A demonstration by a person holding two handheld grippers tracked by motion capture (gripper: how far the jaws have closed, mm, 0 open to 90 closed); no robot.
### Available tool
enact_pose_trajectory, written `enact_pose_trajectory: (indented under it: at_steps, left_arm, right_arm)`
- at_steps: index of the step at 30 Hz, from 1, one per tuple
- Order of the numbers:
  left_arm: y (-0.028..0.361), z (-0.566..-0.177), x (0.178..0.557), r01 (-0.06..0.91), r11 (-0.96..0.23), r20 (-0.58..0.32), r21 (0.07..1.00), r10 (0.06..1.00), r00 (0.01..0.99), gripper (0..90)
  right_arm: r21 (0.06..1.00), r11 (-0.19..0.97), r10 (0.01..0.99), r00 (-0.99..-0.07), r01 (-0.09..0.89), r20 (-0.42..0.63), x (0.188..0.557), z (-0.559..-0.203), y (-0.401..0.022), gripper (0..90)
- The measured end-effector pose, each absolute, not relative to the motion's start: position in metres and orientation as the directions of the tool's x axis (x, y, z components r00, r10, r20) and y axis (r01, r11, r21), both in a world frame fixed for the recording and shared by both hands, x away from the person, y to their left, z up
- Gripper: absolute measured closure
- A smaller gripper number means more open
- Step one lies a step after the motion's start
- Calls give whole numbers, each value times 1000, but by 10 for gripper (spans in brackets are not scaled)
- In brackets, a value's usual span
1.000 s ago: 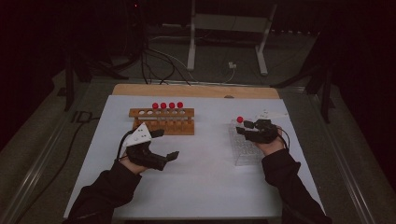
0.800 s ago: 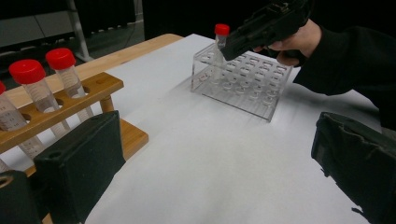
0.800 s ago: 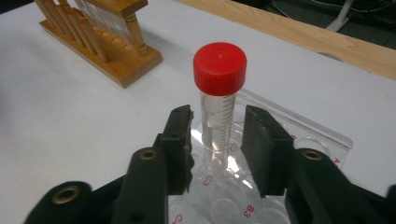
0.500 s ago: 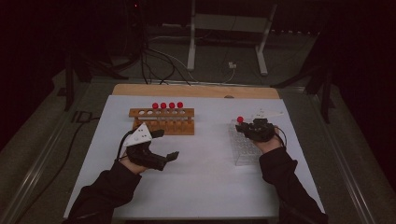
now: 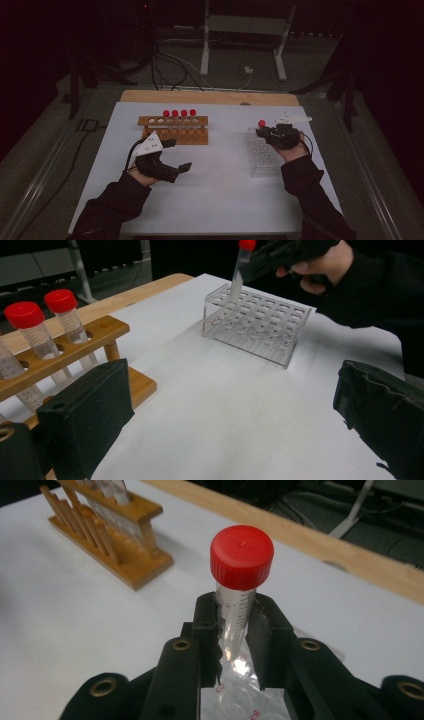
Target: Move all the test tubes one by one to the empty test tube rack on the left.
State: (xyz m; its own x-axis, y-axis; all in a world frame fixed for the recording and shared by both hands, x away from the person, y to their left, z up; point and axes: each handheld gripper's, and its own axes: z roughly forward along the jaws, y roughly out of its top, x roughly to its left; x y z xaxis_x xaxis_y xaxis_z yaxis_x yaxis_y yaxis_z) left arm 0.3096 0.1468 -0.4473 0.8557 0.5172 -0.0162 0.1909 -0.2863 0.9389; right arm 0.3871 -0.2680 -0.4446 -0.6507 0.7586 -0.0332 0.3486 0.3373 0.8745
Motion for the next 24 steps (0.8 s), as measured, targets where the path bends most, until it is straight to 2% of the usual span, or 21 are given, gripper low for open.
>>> enact_pose_trajectory:
  at_steps: [14,24]
  left_arm:
    - [143,-438,308,182,-274,-12,944,523,852,47]
    - [134,-434,304,167,-303,-2,938,479,878,50]
  right_arm:
    - [896,358,716,-693,263,-83,364,-408,-258,753]
    - [893,386,643,-761,231,-81,345,-403,-232,753]
